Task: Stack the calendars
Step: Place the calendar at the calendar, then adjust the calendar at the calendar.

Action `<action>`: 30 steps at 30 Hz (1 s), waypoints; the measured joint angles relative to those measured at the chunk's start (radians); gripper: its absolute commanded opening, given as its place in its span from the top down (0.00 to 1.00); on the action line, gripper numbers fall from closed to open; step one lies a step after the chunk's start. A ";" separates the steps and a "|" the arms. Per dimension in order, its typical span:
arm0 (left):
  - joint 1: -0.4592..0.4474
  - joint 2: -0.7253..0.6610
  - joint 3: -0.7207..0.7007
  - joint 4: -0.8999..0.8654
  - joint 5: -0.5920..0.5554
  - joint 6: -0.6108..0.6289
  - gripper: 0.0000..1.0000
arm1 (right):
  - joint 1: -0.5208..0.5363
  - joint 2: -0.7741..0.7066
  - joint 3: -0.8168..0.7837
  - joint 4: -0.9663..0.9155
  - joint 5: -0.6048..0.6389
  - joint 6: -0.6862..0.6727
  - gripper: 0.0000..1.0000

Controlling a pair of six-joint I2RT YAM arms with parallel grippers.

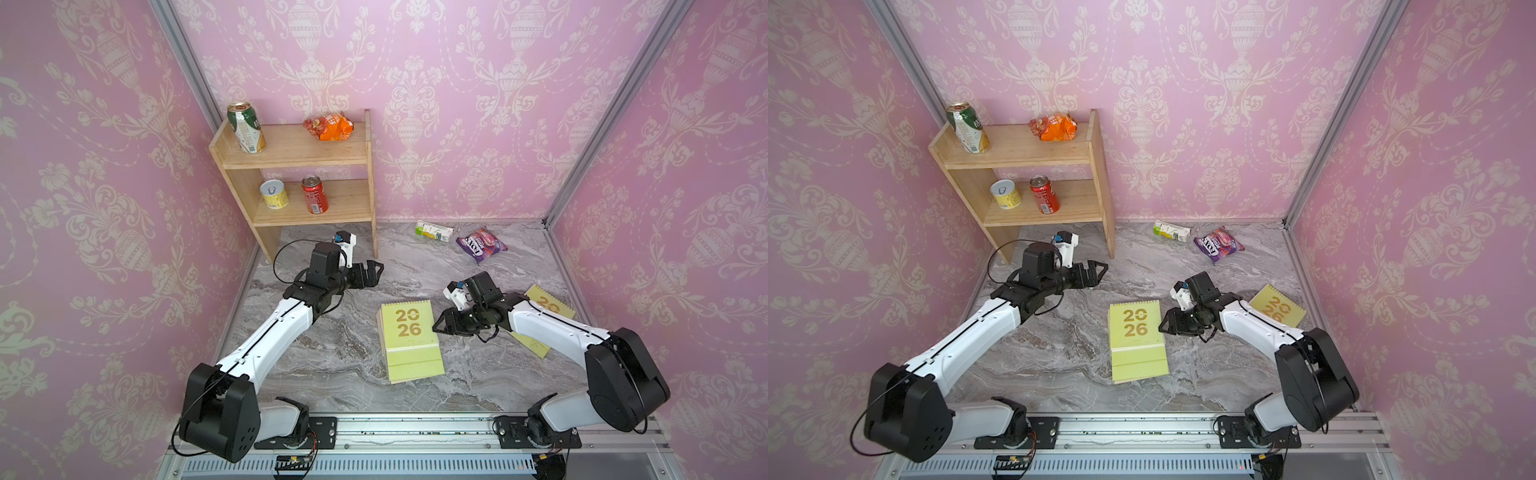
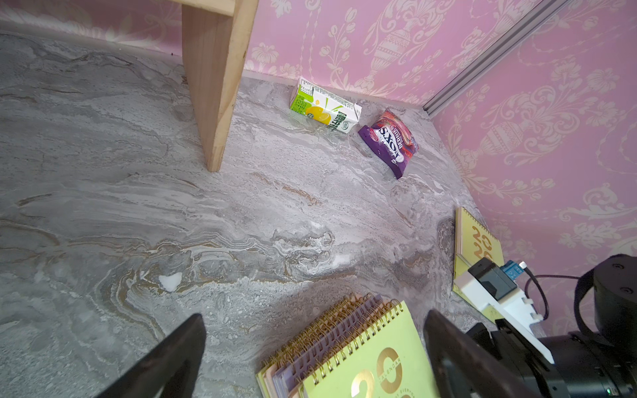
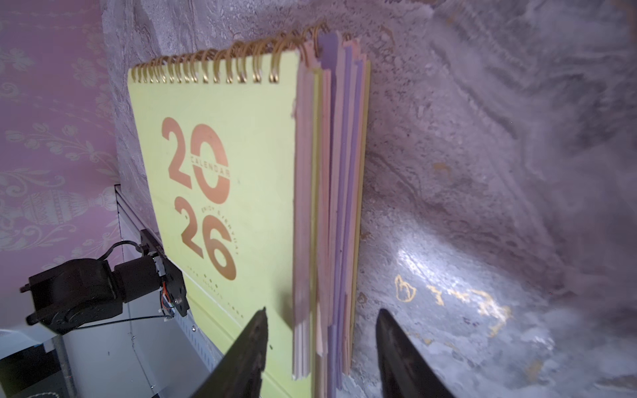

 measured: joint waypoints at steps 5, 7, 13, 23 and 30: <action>0.000 0.000 0.000 0.000 0.003 0.000 0.01 | 0.014 0.011 0.023 0.006 0.019 0.000 0.52; 0.000 0.000 0.000 0.000 0.003 0.000 0.01 | 0.022 0.020 0.034 0.011 0.020 0.000 0.52; 0.000 0.000 0.000 -0.002 0.003 0.000 0.01 | 0.042 0.051 0.073 0.026 0.019 0.000 0.54; 0.000 0.000 0.000 -0.007 0.003 0.000 0.01 | 0.060 0.087 0.098 0.034 0.019 0.000 0.54; 0.000 0.001 0.000 -0.007 0.013 0.000 0.01 | 0.060 0.093 0.124 0.026 0.028 0.002 0.52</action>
